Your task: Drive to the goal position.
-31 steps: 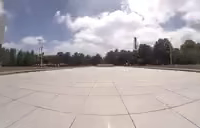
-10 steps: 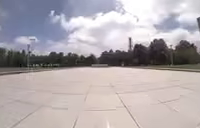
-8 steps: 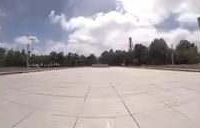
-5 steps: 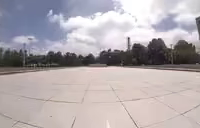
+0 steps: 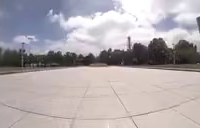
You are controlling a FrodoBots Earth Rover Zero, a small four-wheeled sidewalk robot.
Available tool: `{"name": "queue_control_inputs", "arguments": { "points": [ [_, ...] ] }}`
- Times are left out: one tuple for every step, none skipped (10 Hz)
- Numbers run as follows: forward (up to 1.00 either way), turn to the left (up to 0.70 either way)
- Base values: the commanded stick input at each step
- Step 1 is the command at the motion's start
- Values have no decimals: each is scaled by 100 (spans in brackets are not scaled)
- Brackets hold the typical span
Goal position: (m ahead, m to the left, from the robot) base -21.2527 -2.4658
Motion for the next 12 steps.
{"name": "queue_control_inputs", "arguments": {
  "points": [
    [0, 0],
    [0, 0],
    [0, 0],
    [0, 0],
    [0, 0],
    [0, 0],
    [24, 0],
    [100, 0],
    [100, 0],
    [100, 0],
    [100, 0],
    [100, 0]
  ]
}}
